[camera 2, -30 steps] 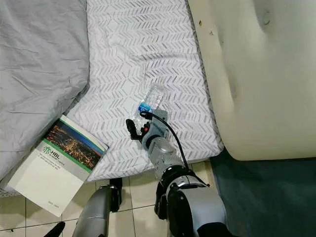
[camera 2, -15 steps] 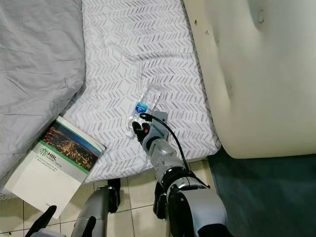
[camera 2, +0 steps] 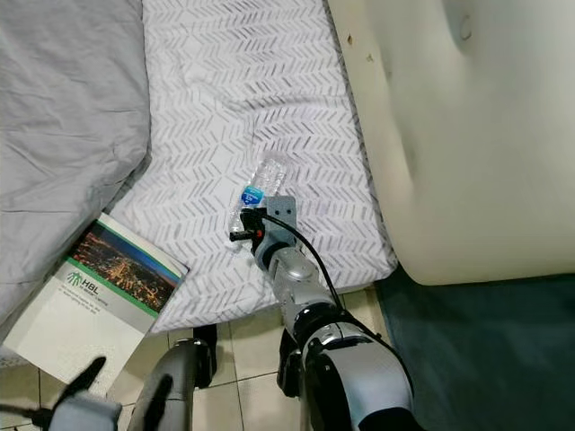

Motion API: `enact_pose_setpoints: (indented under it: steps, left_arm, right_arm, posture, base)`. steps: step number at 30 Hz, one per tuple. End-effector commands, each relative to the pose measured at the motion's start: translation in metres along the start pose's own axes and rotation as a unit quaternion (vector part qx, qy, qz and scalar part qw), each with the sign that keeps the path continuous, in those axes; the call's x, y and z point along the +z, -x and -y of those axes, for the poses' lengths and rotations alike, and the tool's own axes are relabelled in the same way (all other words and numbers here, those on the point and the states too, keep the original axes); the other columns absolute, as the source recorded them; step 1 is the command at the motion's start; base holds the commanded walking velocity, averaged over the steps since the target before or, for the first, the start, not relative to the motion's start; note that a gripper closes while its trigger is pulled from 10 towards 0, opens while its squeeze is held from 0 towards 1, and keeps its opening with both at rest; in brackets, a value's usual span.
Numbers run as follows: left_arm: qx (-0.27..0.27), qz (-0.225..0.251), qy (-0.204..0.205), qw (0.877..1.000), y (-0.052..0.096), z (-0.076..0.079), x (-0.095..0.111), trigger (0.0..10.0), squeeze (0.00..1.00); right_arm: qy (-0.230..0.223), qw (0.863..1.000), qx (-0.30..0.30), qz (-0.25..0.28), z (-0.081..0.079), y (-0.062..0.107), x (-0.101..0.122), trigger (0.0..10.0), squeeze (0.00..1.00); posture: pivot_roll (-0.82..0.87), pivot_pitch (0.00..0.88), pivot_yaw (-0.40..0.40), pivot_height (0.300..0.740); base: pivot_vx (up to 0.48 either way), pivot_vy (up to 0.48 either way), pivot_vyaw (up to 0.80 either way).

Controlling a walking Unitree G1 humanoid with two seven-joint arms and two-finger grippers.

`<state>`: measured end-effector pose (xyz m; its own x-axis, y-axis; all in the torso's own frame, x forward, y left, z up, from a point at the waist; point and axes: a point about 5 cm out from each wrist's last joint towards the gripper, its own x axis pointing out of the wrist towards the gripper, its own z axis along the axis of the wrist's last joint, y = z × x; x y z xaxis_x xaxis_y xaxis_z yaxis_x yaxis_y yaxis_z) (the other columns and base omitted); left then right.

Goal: Clean up the room

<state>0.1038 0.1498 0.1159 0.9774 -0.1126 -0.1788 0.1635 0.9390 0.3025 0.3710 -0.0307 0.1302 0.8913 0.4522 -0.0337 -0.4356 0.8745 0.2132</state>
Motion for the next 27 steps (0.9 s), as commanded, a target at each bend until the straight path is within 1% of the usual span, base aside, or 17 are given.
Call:
enact_pose_setpoints:
  steps: [1,3,6,7,8,9,11,12,14,15,16,18,20,22,24,26,27]
  left_arm:
    - [-0.016,-0.027,0.000,1.000,-0.009,-0.002,-0.016,10.0,0.00]
    - [-0.019,-0.023,-0.004,1.000,-0.015,-0.004,-0.017,10.0,0.00]
    - [-0.021,-0.013,-0.016,1.000,-0.036,-0.013,-0.025,10.0,0.00]
    - [-0.021,-0.008,-0.019,1.000,-0.048,-0.018,-0.028,10.0,0.00]
    - [-0.021,-0.008,-0.019,1.000,-0.048,-0.018,-0.028,10.0,0.00]
    - [-0.017,-0.004,-0.015,1.000,-0.076,-0.028,-0.037,10.0,0.00]
    - [-0.019,-0.002,-0.013,1.000,-0.106,-0.034,-0.044,10.0,0.00]
    - [-0.019,-0.002,-0.013,1.000,-0.106,-0.034,-0.044,10.0,0.00]
    - [-0.019,-0.012,0.002,1.000,-0.141,-0.038,-0.051,10.0,0.00]
    - [-0.019,-0.012,0.002,1.000,-0.141,-0.038,-0.051,10.0,0.00]
    - [-0.018,-0.020,0.013,1.000,-0.159,-0.039,-0.053,10.0,0.00]
    - [-0.016,-0.031,0.029,0.999,-0.182,-0.040,-0.053,10.0,0.00]
    - [-0.014,-0.038,0.044,0.998,-0.198,-0.039,-0.051,10.0,0.00]
    - [-0.015,-0.042,0.048,0.998,-0.204,-0.039,-0.051,10.0,0.00]
    - [-0.026,-0.039,0.050,0.998,-0.218,-0.035,-0.043,10.0,0.00]
    - [-0.034,-0.026,0.047,0.998,-0.229,-0.035,-0.032,10.0,0.00]
    - [-0.034,-0.026,0.047,0.998,-0.229,-0.035,-0.032,10.0,0.00]
  right_arm:
    - [-0.028,0.999,0.023,-0.023,-0.034,0.016,-0.046,10.0,1.00]
    - [-0.017,1.000,0.021,-0.012,-0.029,0.018,-0.045,10.0,1.00]
    - [0.024,0.999,0.014,0.034,-0.016,0.028,-0.041,10.0,1.00]
    - [0.037,0.998,0.013,0.048,-0.011,0.033,-0.042,10.0,1.00]
    - [0.037,0.998,0.013,0.048,-0.011,0.033,-0.042,10.0,1.00]
    - [0.069,0.996,0.012,0.064,-0.004,0.046,-0.046,10.0,1.00]
    - [0.087,0.994,0.009,0.066,0.006,0.064,-0.053,10.0,1.00]
    - [0.087,0.994,0.009,0.066,0.006,0.064,-0.053,10.0,1.00]
    - [0.103,0.993,0.003,0.054,0.016,0.091,-0.066,10.0,1.00]
    - [0.103,0.993,0.003,0.054,0.016,0.091,-0.066,10.0,1.00]
    - [0.107,0.993,-0.007,0.040,0.023,0.106,-0.074,10.0,1.00]
    - [0.114,0.993,-0.024,0.024,0.030,0.128,-0.083,10.0,1.00]
    - [0.121,0.992,-0.041,0.016,0.036,0.146,-0.084,10.0,1.00]
    - [0.122,0.991,-0.051,0.013,0.037,0.153,-0.085,10.0,1.00]
    - [0.123,0.989,-0.076,0.012,0.038,0.173,-0.081,10.0,1.00]
    - [0.131,0.987,-0.089,0.010,0.033,0.189,-0.076,10.0,1.00]
    - [0.131,0.987,-0.089,0.010,0.033,0.189,-0.076,10.0,1.00]
  posture:
    - [0.20,0.640,-0.085,0.740]
    - [0.20,0.638,-0.084,0.740]
    - [0.15,0.625,-0.078,0.740]
    - [0.12,0.617,-0.074,0.740]
    - [0.12,0.617,-0.074,0.740]
    - [0.07,0.610,-0.076,0.740]
    - [0.01,0.601,-0.078,0.740]
    - [0.01,0.601,-0.078,0.740]
    - [-0.06,0.583,-0.074,0.740]
    - [-0.06,0.583,-0.074,0.740]
    - [-0.11,0.570,-0.072,0.740]
    - [-0.15,0.558,-0.062,0.740]
    - [-0.17,0.549,-0.050,0.740]
    - [-0.20,0.529,-0.030,0.740]
    - [-0.22,0.520,-0.014,0.740]
    - [-0.24,0.515,0.005,0.740]
    - [-0.24,0.515,0.005,0.740]
  base:
    - [0.000,0.000,0.00]
    - [0.000,0.000,0.00]
    - [0.000,0.000,0.00]
    - [0.000,0.000,0.00]
    - [0.000,0.000,0.00]
    - [0.000,0.000,0.00]
    - [0.000,0.000,0.00]
    - [0.000,0.000,0.00]
    - [0.000,0.000,0.00]
    - [0.000,0.000,0.00]
    - [0.000,0.000,0.00]
    - [0.000,0.000,0.00]
    - [0.000,0.000,0.00]
    - [0.000,0.000,0.00]
    - [0.000,0.000,0.00]
    - [0.000,0.000,0.00]
    - [0.000,0.000,0.00]
